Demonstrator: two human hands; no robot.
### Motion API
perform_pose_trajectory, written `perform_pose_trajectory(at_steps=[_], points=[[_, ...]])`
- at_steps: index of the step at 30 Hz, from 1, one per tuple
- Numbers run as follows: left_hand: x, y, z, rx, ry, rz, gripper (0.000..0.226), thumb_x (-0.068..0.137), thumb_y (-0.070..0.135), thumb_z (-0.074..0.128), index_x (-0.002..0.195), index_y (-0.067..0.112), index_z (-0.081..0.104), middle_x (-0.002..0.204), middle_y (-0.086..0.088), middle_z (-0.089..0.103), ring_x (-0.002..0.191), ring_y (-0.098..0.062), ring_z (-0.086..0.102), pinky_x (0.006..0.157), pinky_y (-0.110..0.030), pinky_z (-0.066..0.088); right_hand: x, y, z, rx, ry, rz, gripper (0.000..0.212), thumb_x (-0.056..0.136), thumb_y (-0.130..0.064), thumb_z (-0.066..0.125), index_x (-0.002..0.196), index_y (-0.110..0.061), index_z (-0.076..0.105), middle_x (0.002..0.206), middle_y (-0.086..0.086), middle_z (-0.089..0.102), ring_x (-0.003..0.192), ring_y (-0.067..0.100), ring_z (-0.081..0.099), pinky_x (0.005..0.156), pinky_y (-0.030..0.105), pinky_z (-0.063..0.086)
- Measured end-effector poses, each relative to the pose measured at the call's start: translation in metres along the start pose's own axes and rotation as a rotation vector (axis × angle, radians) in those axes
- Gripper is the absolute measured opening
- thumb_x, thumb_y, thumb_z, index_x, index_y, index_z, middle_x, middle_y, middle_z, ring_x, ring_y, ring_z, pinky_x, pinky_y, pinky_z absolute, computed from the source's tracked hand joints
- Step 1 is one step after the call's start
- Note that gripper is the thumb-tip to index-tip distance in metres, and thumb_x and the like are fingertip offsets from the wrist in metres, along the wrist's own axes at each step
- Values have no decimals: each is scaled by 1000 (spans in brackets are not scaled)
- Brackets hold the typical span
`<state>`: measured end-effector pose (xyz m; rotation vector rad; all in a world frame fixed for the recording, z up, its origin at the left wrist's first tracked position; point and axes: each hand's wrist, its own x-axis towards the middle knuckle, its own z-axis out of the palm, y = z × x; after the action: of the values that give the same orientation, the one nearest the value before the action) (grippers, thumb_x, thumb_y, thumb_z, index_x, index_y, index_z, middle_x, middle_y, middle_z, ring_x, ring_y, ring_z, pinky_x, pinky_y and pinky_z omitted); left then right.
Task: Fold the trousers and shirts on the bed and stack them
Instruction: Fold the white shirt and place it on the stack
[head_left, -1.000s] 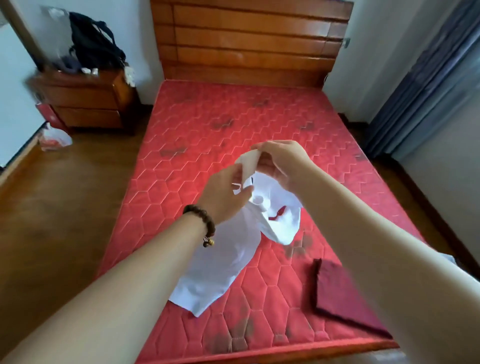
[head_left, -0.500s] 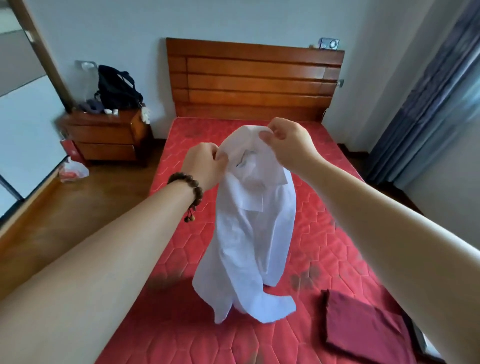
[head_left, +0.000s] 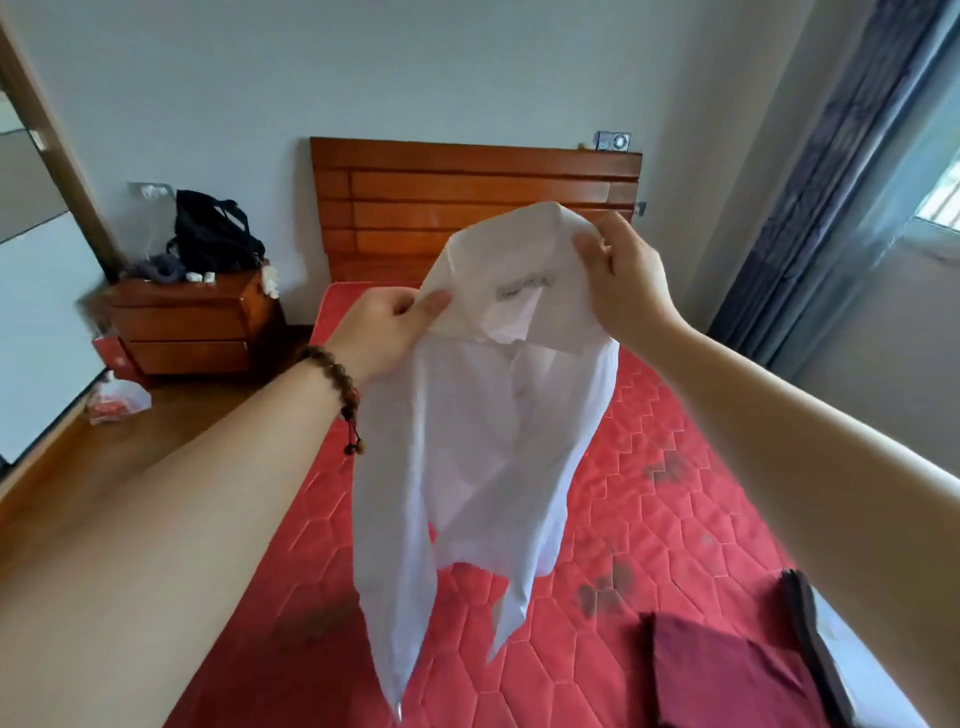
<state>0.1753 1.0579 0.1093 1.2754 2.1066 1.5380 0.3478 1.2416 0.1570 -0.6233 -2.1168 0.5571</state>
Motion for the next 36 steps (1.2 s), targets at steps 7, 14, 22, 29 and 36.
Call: perform_pose_trajectory(at_steps=[7, 14, 22, 29, 36], points=[[39, 67, 13, -359, 42, -111, 34, 89, 46, 62, 79, 15, 71, 82, -7, 74, 75, -24, 70, 78, -45, 58, 8, -21, -22, 522, 44, 411, 32, 96, -37, 51, 76, -14, 59, 80, 7, 57, 75, 22, 54, 74, 43, 53], [52, 94, 2, -22, -229, 139, 49, 75, 65, 67, 56, 22, 52, 49, 14, 47, 45, -2, 41, 43, -17, 30, 8, -21, -79, -5, -8, 205, 36, 94, -36, 55, 65, -16, 53, 59, -3, 48, 57, 14, 45, 48, 23, 34], [75, 139, -43, -86, -581, 295, 57, 66, 56, 81, 95, 8, 71, 91, -12, 71, 77, -22, 67, 66, -30, 55, 17, -42, -162, 403, -414, 134, 16, 78, -31, 73, 89, -19, 74, 89, 4, 74, 80, 19, 71, 67, 29, 57], [67, 155, 16, 187, -287, 273, 53, 85, 53, 62, 53, 15, 45, 52, 4, 42, 46, -5, 36, 45, -17, 27, 22, -28, -154, -247, -23, 214, 23, 83, -30, 71, 67, -18, 59, 64, -3, 55, 66, 19, 54, 53, 25, 39], [52, 192, 77, -58, -19, 391, 42, 96, 29, 53, 60, 13, 38, 56, 4, 34, 50, -9, 30, 46, -22, 24, 16, -53, -145, 6, 281, 359, 24, 80, -27, 71, 65, -18, 55, 68, -4, 57, 68, 19, 57, 60, 35, 48]])
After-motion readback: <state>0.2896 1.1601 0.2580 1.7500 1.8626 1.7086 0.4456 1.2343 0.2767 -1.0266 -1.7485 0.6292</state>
